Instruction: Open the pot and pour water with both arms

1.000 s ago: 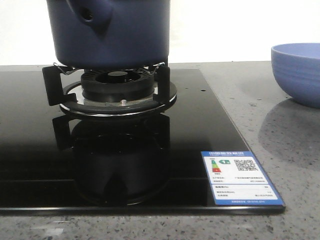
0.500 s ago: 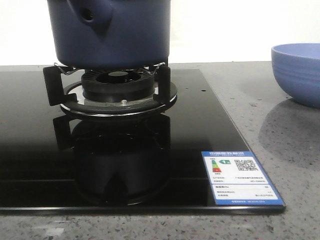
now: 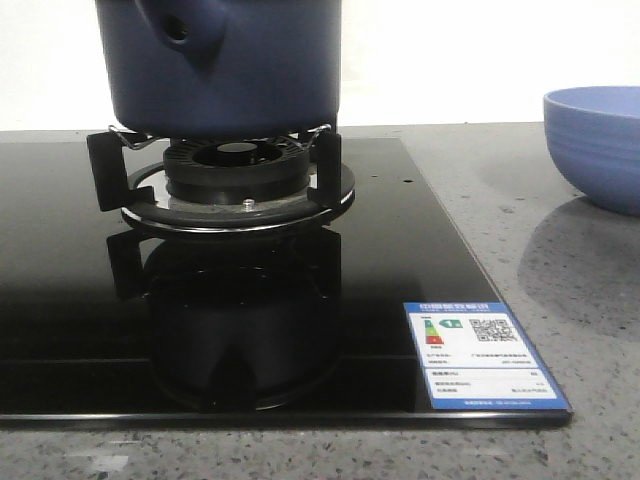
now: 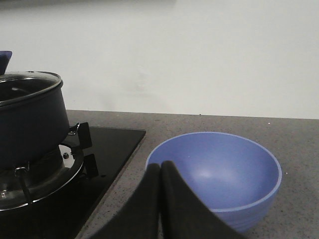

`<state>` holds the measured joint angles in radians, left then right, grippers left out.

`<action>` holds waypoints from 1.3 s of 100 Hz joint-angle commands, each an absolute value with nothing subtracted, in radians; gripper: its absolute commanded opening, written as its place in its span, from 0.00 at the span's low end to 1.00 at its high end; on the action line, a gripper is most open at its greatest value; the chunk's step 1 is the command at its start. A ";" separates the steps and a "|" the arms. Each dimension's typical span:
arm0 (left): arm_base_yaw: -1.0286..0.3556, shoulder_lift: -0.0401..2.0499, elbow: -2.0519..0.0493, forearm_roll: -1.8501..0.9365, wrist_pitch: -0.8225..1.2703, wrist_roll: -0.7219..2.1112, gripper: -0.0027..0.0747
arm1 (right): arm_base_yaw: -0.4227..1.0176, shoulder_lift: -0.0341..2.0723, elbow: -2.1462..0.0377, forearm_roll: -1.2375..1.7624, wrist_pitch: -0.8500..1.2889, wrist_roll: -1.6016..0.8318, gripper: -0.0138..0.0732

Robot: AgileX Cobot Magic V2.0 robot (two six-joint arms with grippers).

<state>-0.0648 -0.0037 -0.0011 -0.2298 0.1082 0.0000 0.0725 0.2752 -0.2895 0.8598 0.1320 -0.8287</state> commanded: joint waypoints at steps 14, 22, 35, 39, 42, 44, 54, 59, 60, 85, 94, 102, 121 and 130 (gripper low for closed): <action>-0.074 -0.033 0.033 -0.240 0.041 -0.009 0.01 | 0.072 0.279 -0.315 0.871 0.078 -0.838 0.09; -0.074 -0.033 0.033 -0.240 0.041 -0.009 0.01 | 0.072 0.279 -0.315 0.871 0.078 -0.838 0.09; -0.074 -0.033 0.033 -0.240 0.041 -0.009 0.01 | 0.072 0.279 -0.315 0.871 0.078 -0.838 0.09; -0.074 -0.033 0.033 -0.240 0.041 -0.009 0.01 | 0.072 0.279 -0.315 0.871 0.078 -0.838 0.09; -0.074 -0.033 0.033 -0.240 0.041 -0.009 0.01 | 0.072 0.279 -0.315 0.861 0.078 -0.838 0.09; -0.074 -0.033 0.033 -0.240 0.041 -0.009 0.01 | 0.072 0.279 -0.315 0.835 0.075 -0.838 0.09; -0.074 -0.033 0.033 -0.240 0.041 -0.009 0.01 | 0.072 0.279 -0.313 0.560 0.060 -0.625 0.09; -0.074 -0.033 0.033 -0.240 0.041 -0.009 0.01 | 0.072 0.279 -0.301 0.289 0.034 -0.385 0.09; -0.074 -0.033 0.033 -0.240 0.041 -0.009 0.01 | 0.072 0.279 -0.296 0.255 0.023 -0.316 0.09; -0.074 -0.031 0.033 -0.240 0.041 -0.009 0.01 | 0.052 0.166 -0.093 -0.013 -0.086 -0.014 0.09; -0.074 -0.031 0.033 -0.240 0.041 -0.009 0.01 | 0.046 0.073 -0.017 0.008 -0.081 -0.014 0.09; -0.074 -0.031 0.033 -0.240 0.041 -0.009 0.01 | 0.029 0.015 0.035 0.012 -0.079 -0.014 0.09; -0.074 -0.031 0.033 -0.240 0.039 -0.009 0.01 | -0.037 -0.028 0.033 -0.008 0.006 -0.014 0.09; -0.074 -0.031 0.033 -0.240 0.039 -0.009 0.01 | -0.051 -0.028 0.033 -0.017 0.022 -0.014 0.09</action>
<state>-0.0648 -0.0037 -0.0011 -0.2298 0.1105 0.0000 -0.0350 -0.0042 0.0076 0.0000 0.0765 -0.0136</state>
